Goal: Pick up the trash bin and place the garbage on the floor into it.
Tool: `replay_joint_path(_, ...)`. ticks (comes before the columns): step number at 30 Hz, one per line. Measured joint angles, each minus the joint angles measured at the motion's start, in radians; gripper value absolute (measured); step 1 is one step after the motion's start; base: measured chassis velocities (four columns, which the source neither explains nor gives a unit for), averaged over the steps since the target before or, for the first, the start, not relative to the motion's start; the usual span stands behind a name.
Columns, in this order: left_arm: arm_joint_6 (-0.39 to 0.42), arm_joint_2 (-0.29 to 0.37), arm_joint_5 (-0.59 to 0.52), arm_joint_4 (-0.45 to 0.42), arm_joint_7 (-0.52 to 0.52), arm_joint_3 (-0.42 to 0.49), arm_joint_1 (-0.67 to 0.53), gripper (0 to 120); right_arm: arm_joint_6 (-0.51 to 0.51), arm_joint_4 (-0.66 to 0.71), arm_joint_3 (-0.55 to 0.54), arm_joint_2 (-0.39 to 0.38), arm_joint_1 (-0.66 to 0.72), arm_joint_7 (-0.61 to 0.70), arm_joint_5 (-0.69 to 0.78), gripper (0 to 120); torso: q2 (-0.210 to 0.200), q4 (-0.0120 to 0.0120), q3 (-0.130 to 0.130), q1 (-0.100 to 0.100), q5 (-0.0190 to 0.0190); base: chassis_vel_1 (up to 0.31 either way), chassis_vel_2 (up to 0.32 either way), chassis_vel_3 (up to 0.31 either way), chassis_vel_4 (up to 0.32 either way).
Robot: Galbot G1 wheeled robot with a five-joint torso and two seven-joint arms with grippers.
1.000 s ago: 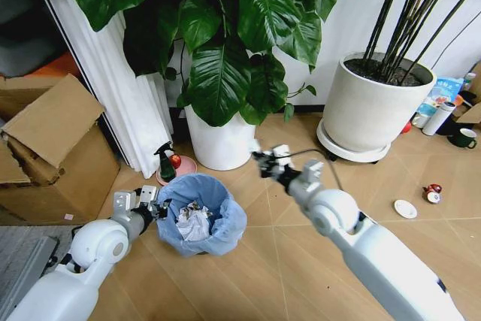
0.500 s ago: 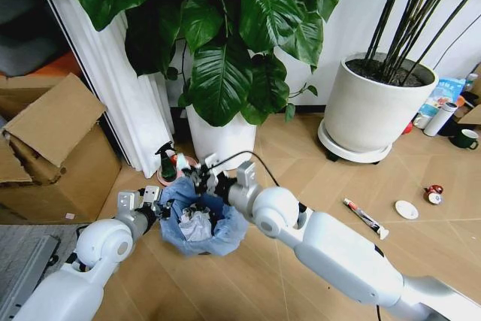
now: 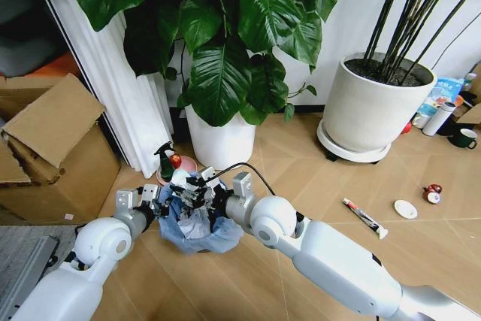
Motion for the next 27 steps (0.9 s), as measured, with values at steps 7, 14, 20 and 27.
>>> replay_joint_path(7, 0.000, 0.000, -0.001, -0.003, 0.000, -0.001, 0.000, 0, 0.000, 0.000, 0.002, 0.009, -0.007, 0.000, -0.003, 85, 0.000, 0.0000, 0.000, 0.000, 0.0000, 0.000, 0.000, 0.000, 0.000)
replay_joint_path(14, -0.002, 0.000, -0.001, 0.001, 0.001, -0.006, 0.005, 0, 0.015, 0.010, 0.047, -0.003, -0.029, 0.005, -0.007, 100, 0.000, 0.0000, 0.000, 0.000, 0.0000, 0.000, 0.000, 0.000, 0.000)
replay_joint_path(20, -0.003, 0.000, -0.002, 0.001, 0.002, -0.008, 0.006, 0, 0.015, 0.015, 0.093, -0.018, -0.042, 0.012, -0.007, 100, 0.000, 0.0000, 0.000, 0.000, 0.0001, 0.000, 0.000, 0.000, 0.000)
replay_joint_path(27, -0.004, 0.002, -0.004, 0.002, 0.007, -0.011, 0.008, 0, 0.017, 0.015, 0.103, -0.012, -0.043, 0.022, -0.002, 100, 0.000, 0.0001, 0.000, 0.000, 0.0001, 0.000, 0.000, 0.000, 0.000)
